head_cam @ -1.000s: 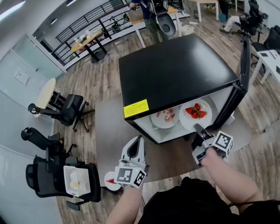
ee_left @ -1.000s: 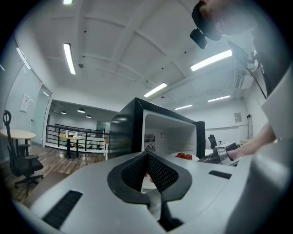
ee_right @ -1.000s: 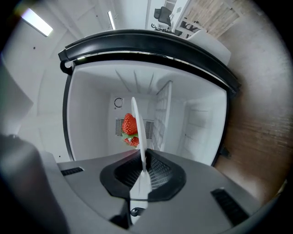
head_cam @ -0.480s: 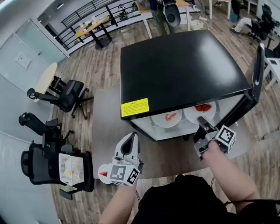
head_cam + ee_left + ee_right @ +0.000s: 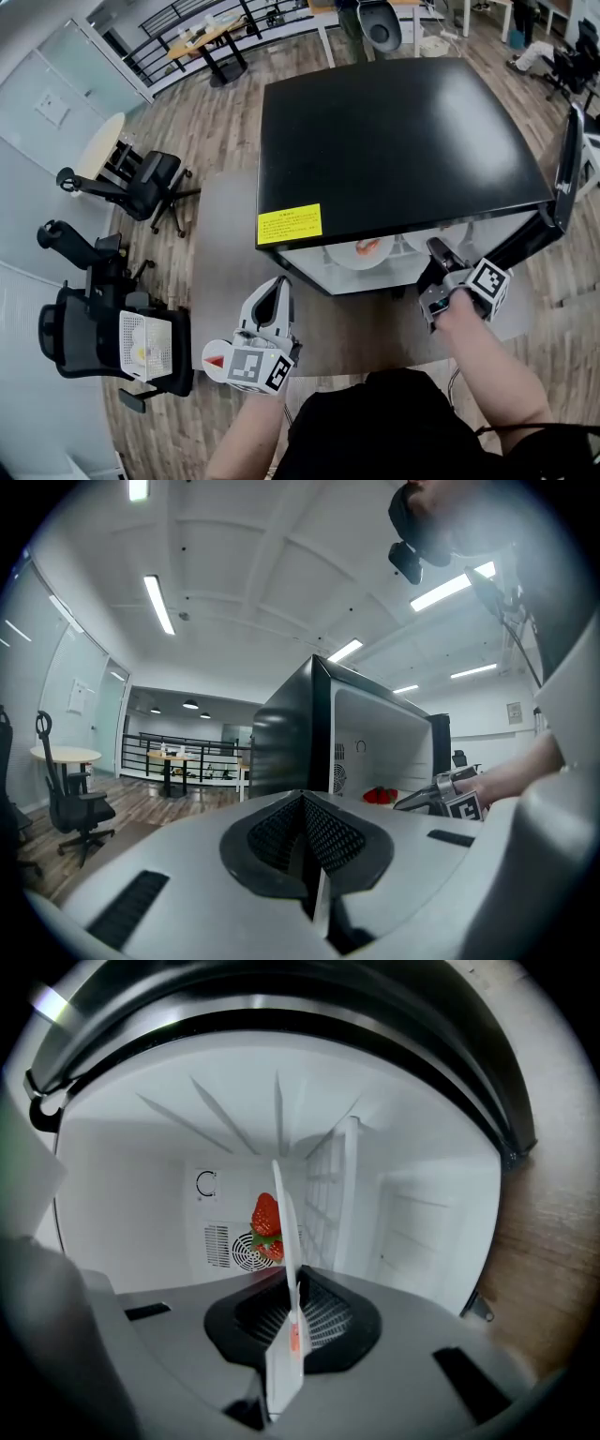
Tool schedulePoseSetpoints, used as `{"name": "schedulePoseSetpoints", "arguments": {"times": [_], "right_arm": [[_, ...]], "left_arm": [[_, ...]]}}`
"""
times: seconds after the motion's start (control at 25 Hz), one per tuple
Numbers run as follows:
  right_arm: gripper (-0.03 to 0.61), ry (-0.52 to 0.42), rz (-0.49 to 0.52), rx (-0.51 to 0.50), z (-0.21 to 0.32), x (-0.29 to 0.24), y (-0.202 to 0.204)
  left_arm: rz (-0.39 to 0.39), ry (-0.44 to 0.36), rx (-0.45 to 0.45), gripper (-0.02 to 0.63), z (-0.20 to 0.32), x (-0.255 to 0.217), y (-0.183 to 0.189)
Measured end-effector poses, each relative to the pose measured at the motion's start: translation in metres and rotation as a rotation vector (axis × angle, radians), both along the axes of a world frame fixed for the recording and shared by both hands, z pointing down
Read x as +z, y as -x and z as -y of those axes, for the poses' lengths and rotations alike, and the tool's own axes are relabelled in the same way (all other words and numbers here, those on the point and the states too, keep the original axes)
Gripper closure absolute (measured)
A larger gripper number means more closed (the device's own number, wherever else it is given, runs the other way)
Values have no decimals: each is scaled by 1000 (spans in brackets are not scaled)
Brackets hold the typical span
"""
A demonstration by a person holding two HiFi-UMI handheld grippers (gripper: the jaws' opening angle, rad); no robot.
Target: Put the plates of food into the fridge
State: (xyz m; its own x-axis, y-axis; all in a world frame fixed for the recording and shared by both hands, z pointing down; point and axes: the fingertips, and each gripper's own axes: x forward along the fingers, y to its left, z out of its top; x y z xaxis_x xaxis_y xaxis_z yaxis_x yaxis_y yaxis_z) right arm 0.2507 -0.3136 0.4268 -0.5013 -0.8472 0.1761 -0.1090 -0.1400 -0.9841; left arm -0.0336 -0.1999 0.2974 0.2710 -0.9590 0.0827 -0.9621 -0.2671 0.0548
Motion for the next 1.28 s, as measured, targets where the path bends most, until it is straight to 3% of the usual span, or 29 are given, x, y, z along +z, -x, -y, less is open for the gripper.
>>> {"name": "schedulePoseSetpoints", "arguments": {"times": [0.32,1.0,1.28], "right_arm": [[555,26,16,17,11,-4,3],[550,73,1,-2,6,-2,8],[468,44,-55,-23,0,-6,8]], "left_arm": [[-11,5,-68,611,-5,4,23],[-28,12,-38,611,-1,8,11],[-25,-1,-19,611,-1,6,6]]}}
